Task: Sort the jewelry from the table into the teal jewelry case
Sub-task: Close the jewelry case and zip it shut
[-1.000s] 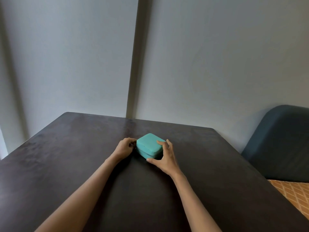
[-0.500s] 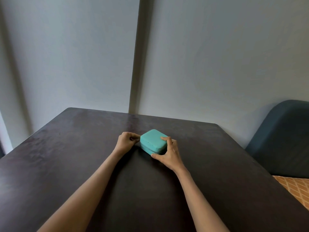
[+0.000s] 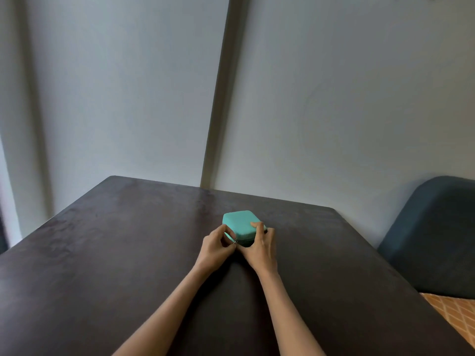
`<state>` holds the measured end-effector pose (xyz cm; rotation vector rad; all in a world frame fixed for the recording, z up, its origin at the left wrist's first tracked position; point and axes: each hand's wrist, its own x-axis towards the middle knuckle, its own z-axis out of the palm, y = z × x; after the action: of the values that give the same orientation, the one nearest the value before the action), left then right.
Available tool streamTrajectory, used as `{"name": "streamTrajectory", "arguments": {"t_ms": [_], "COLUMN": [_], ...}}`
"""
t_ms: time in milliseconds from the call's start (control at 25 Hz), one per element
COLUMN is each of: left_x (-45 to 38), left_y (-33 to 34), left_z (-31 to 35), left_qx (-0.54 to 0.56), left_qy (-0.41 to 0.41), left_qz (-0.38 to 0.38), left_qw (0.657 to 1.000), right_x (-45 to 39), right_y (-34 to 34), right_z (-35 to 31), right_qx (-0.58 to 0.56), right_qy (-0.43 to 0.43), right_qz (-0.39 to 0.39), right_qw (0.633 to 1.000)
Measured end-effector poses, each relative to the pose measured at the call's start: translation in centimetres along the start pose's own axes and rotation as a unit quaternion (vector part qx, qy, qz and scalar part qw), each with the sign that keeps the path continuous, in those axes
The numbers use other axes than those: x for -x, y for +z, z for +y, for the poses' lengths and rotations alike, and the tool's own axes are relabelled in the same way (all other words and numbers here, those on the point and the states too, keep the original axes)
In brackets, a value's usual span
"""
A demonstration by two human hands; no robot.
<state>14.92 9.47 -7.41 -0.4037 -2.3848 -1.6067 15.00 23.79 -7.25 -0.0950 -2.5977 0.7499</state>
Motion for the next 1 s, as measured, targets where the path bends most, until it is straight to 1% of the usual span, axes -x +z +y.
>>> {"name": "streamTrajectory", "arguments": {"t_ms": [80, 120, 200, 280, 320, 440, 520, 600, 640, 720, 760, 840, 920, 1000], "left_x": [0.2, 0.2, 0.3, 0.3, 0.3, 0.5, 0.4, 0.3, 0.1, -0.2, -0.3, -0.3, -0.5, -0.7], "left_y": [0.5, 0.6, 0.5, 0.4, 0.4, 0.3, 0.3, 0.5, 0.5, 0.6, 0.8, 1.1, 1.4, 1.5], "left_z": [0.2, 0.2, 0.3, 0.5, 0.5, 0.7, 0.7, 0.6, 0.7, 0.5, 0.5, 0.5, 0.6, 0.6], "left_qx": [0.0, 0.005, 0.015, 0.035, 0.048, 0.075, 0.073, 0.035, 0.012, -0.053, -0.086, -0.115, -0.13, -0.16], "left_qy": [-0.012, -0.018, -0.029, -0.031, -0.03, -0.039, -0.035, 0.004, 0.022, 0.039, 0.04, 0.038, 0.04, 0.045], "left_qz": [0.013, 0.018, 0.024, 0.029, 0.029, 0.03, 0.03, 0.021, 0.005, -0.05, -0.077, -0.1, -0.1, -0.094], "left_qw": [1.0, 1.0, 0.999, 0.998, 0.998, 0.996, 0.996, 0.999, 1.0, 0.997, 0.993, 0.988, 0.986, 0.982], "right_x": [0.6, 0.8, 1.1, 1.4, 1.5, 2.0, 2.2, 2.1, 2.1, 2.2, 2.4, 2.7, 2.7, 2.3], "right_y": [-0.2, -0.1, 0.0, -0.2, -0.3, -0.5, -0.3, -0.4, -0.5, -0.6, -0.7, -0.9, -1.3, -1.9], "right_z": [-0.6, -0.7, -1.0, -1.4, -1.5, -1.8, -1.7, -1.6, -1.6, -1.7, -1.8, -1.6, -0.8, 0.4], "right_qx": [0.038, 0.077, 0.155, 0.187, 0.186, 0.154, 0.127, 0.095, 0.083, 0.073, 0.058, 0.024, 0.008, 0.006], "right_qy": [-0.008, -0.039, -0.146, -0.229, -0.244, -0.236, -0.223, -0.216, -0.212, -0.196, -0.183, -0.146, -0.099, -0.032], "right_qz": [0.021, 0.052, 0.099, 0.113, 0.111, 0.071, 0.052, 0.039, 0.026, 0.005, 0.002, 0.012, 0.03, 0.029], "right_qw": [0.999, 0.995, 0.972, 0.948, 0.945, 0.957, 0.965, 0.971, 0.973, 0.978, 0.981, 0.989, 0.995, 0.999]}}
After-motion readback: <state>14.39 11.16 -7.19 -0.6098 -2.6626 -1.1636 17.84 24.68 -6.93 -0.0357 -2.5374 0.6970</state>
